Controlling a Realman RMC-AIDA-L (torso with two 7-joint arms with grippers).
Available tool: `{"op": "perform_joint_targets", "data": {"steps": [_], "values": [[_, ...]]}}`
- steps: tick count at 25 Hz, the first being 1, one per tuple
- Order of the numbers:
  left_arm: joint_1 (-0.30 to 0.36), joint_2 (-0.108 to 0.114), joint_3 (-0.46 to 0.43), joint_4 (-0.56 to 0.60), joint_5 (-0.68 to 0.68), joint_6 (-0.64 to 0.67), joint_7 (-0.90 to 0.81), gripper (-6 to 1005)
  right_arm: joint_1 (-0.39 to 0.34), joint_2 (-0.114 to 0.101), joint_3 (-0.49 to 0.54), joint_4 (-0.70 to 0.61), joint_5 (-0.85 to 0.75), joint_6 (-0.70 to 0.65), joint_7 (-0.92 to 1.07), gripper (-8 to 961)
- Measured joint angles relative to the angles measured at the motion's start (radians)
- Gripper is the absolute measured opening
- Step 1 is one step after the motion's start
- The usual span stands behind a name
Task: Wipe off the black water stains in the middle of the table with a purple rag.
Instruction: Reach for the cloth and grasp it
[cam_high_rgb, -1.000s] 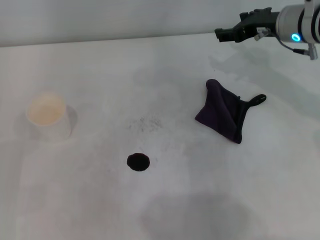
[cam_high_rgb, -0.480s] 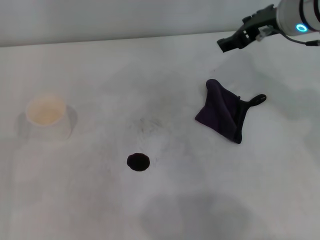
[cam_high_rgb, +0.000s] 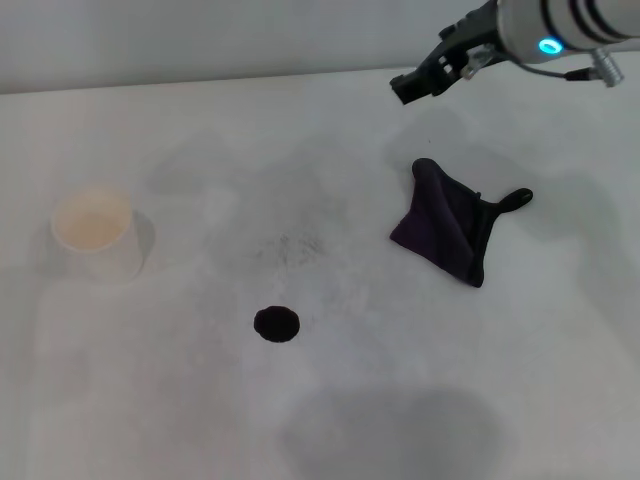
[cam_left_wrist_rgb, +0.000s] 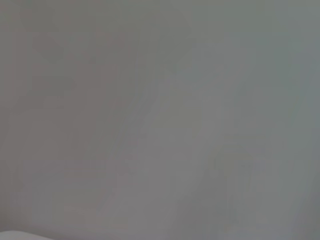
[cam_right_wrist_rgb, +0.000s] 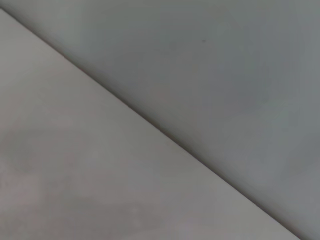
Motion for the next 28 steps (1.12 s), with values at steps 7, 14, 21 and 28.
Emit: {"op": "perform_joint_targets", "data": {"steps": [7, 14, 21, 28], "values": [[-0.008, 0.0, 0.0, -0.007, 0.002, 0.0, 0.0, 885, 0.048, 0.001, -0.059, 0.118, -0.011, -0.026, 0.05, 847], [-0.007, 0.0, 0.001, -0.007, 0.002, 0.001, 0.0, 884, 0.039, 0.001, -0.092, 0.18, -0.01, 0.025, 0.142, 843], [-0.021, 0.001, 0.0, -0.002, 0.002, 0.055, 0.0, 885, 0.061, 0.003, -0.093, 0.329, -0.007, 0.021, 0.169, 839], [-0.026, 0.0, 0.002, 0.0, 0.002, 0.061, 0.0, 883, 0.073, 0.004, -0.093, 0.395, -0.006, 0.009, 0.178, 835]]}}
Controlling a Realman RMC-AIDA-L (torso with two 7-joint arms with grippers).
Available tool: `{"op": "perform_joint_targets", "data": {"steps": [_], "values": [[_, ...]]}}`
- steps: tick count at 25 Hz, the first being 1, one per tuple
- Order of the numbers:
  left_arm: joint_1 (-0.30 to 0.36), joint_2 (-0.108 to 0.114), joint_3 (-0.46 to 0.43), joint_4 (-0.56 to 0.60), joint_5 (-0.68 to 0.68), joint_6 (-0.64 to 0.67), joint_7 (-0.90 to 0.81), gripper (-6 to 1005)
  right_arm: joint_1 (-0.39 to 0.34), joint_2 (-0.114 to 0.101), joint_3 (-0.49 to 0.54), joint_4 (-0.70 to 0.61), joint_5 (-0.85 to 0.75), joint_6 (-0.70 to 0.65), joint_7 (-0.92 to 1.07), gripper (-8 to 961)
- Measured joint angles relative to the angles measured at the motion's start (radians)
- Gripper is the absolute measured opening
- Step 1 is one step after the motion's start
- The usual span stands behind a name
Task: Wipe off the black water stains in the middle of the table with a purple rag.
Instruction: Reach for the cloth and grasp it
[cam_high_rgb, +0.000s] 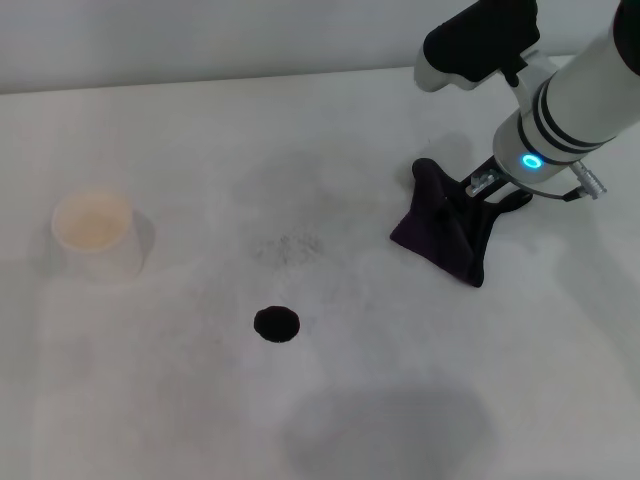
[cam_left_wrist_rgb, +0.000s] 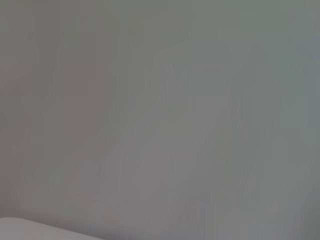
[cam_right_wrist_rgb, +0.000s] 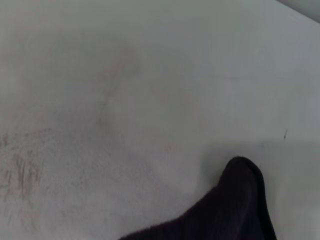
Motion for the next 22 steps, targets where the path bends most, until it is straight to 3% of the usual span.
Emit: {"op": "perform_joint_targets", "data": {"steps": [2, 5, 11, 16, 22], "values": [[0.0, 0.0, 0.001, 0.0, 0.0, 0.0, 0.0, 883, -0.004, 0.0, 0.0, 0.002, 0.0, -0.005, 0.0, 834], [-0.001, -0.001, 0.001, -0.003, 0.0, 0.0, 0.0, 884, -0.007, 0.0, -0.001, 0.009, 0.0, -0.009, 0.0, 667], [0.0, -0.005, 0.006, -0.004, 0.0, -0.007, 0.0, 884, 0.01, 0.0, -0.001, 0.062, 0.001, -0.018, 0.0, 530], [-0.002, -0.006, 0.006, -0.007, 0.0, -0.002, -0.006, 885, 0.011, 0.0, -0.002, 0.067, 0.027, -0.019, -0.009, 518], [-0.003, -0.007, 0.002, -0.008, 0.0, -0.004, -0.01, 884, 0.01, -0.001, -0.002, 0.068, 0.031, -0.019, -0.011, 431]]}}
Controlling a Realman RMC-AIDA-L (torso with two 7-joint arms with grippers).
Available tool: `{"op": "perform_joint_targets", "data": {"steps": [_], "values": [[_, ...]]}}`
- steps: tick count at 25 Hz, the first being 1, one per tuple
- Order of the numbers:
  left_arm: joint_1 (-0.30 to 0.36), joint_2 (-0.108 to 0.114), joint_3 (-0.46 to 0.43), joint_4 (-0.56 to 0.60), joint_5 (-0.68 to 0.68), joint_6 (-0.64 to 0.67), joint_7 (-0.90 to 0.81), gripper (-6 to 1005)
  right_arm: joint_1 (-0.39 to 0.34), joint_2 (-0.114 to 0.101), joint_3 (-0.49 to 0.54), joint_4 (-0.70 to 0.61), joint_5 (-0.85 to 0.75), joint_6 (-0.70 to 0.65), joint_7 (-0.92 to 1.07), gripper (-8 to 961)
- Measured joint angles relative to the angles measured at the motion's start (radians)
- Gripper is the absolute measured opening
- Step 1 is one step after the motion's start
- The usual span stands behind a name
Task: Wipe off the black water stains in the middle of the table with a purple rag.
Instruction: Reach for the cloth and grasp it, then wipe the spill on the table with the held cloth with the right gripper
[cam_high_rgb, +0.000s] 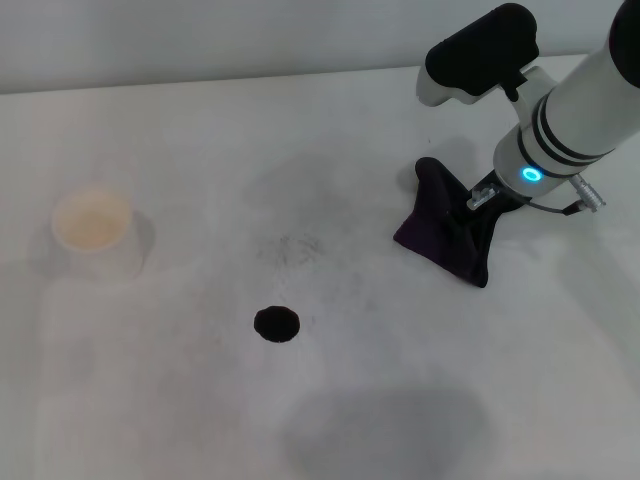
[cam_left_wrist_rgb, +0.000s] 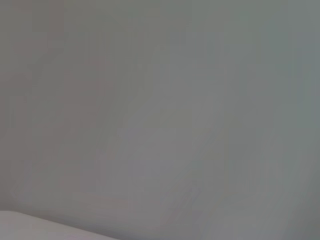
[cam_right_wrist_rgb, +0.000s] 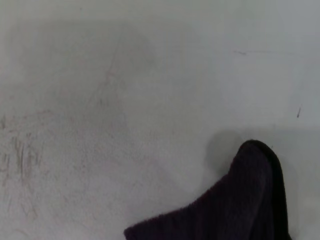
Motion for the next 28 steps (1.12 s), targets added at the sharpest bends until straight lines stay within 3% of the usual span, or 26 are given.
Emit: {"op": "perform_joint_targets", "data": {"steps": [5, 16, 18, 19, 28], "values": [[-0.003, -0.001, -0.001, -0.001, 0.0, -0.001, -0.019, 884, 0.002, 0.001, 0.0, 0.002, 0.0, -0.001, -0.001, 358], [-0.007, 0.001, -0.002, 0.001, 0.0, 0.004, -0.129, 885, 0.032, -0.002, -0.023, 0.068, 0.015, -0.019, -0.032, 366], [-0.007, 0.001, -0.002, 0.001, 0.0, 0.003, -0.129, 883, 0.034, -0.002, -0.023, 0.071, 0.017, -0.019, -0.039, 177], [-0.007, 0.001, -0.002, 0.0, 0.0, 0.002, -0.128, 881, 0.033, -0.002, -0.023, 0.07, 0.018, -0.021, -0.045, 171], [-0.003, 0.003, -0.008, 0.004, 0.0, -0.005, -0.106, 879, -0.031, -0.006, -0.018, -0.133, 0.083, 0.035, -0.143, 135]]}}
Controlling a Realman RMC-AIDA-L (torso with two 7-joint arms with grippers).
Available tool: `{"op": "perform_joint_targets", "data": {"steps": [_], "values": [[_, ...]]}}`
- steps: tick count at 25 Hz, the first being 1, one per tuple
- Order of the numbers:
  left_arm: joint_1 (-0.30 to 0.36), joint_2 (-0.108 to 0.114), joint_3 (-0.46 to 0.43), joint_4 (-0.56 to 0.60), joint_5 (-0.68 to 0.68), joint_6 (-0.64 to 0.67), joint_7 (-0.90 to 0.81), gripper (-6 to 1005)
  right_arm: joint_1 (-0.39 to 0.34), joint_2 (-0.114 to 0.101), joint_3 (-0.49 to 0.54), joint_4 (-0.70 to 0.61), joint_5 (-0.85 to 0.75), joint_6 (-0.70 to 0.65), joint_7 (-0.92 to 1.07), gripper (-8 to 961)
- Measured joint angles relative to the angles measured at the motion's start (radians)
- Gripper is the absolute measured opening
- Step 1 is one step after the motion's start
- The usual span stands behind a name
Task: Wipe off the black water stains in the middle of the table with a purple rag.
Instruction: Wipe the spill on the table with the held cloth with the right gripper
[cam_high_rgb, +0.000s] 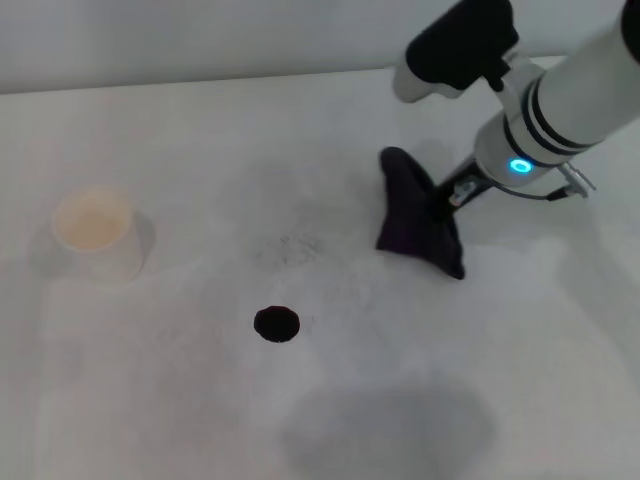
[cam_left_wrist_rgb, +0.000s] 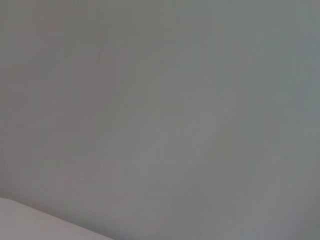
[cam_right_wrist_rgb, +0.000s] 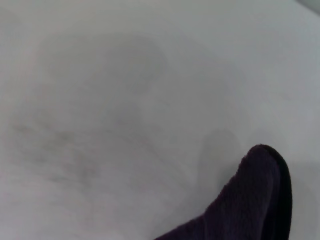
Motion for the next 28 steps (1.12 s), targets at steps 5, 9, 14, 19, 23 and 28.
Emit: {"op": "perform_joint_targets", "data": {"steps": [5, 9, 14, 19, 23, 28], "values": [[-0.002, -0.004, -0.067, -0.006, 0.0, -0.011, -0.011, 878, 0.005, 0.003, -0.005, -0.081, 0.093, 0.084, -0.098, 132], [-0.003, -0.004, -0.07, -0.006, 0.0, -0.025, -0.025, 878, 0.022, 0.007, -0.02, -0.049, 0.232, 0.093, -0.182, 130], [-0.007, -0.003, -0.071, -0.001, -0.001, -0.025, -0.036, 877, 0.044, 0.009, -0.124, 0.028, 0.33, 0.013, -0.231, 127], [-0.018, -0.001, -0.072, 0.002, -0.001, -0.026, -0.037, 876, 0.075, 0.012, -0.321, 0.082, 0.412, -0.139, -0.237, 124], [-0.028, 0.0, -0.073, 0.004, -0.001, -0.026, -0.037, 876, 0.083, 0.012, -0.39, 0.083, 0.469, -0.221, -0.237, 124], [-0.037, 0.002, -0.073, 0.005, -0.001, -0.025, -0.037, 875, 0.088, 0.012, -0.422, 0.128, 0.544, -0.312, -0.248, 125]]}}
